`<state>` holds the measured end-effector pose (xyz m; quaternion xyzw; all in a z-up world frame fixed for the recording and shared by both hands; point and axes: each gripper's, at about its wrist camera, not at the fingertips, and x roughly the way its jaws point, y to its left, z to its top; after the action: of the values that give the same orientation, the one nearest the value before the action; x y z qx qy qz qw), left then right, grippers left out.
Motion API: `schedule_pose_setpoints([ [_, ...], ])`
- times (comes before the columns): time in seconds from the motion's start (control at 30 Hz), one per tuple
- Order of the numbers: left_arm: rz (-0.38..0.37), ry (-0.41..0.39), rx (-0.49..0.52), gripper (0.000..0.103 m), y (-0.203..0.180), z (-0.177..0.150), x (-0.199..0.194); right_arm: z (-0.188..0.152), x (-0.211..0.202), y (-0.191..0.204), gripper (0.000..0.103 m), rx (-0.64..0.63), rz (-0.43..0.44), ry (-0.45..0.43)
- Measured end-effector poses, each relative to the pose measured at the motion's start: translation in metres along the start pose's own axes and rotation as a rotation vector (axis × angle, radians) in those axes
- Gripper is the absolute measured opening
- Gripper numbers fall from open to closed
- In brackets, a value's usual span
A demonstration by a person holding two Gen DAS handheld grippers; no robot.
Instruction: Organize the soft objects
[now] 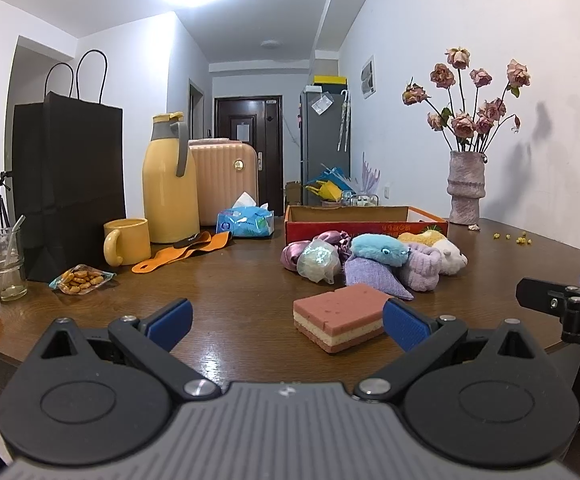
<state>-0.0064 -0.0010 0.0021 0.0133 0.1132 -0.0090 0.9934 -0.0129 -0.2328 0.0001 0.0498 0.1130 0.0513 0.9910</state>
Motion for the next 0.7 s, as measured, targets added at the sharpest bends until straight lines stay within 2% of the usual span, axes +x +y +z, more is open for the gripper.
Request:
schedule_pose_setpoints([
  [0.13, -0.034, 0.007, 0.005, 0.103, 0.003, -0.002, 0.008, 0.000, 0.000, -0.005, 0.103, -0.001, 0.027, -0.041],
  [0.2, -0.054, -0.005, 0.000, 0.103, 0.006, -0.004, 0.015, -0.001, 0.005, -0.007, 0.103, -0.043, 0.038, -0.070],
  [0.27, -0.026, -0.016, 0.010, 0.103, 0.004, -0.005, 0.025, -0.002, 0.018, -0.008, 0.103, -0.078, 0.024, -0.078],
  [0.53, 0.013, 0.052, 0.009, 0.103, 0.003, -0.004, 0.074, 0.008, 0.080, -0.022, 0.103, -0.068, -0.027, -0.016],
  [0.6, 0.036, 0.060, -0.001, 0.103, 0.005, -0.004, 0.082, 0.008, 0.090, -0.021, 0.103, -0.071, -0.019, -0.002],
  [0.7, 0.024, 0.102, 0.014, 0.103, 0.006, -0.004, 0.093, 0.006, 0.101, -0.020, 0.103, -0.069, 0.014, 0.020],
])
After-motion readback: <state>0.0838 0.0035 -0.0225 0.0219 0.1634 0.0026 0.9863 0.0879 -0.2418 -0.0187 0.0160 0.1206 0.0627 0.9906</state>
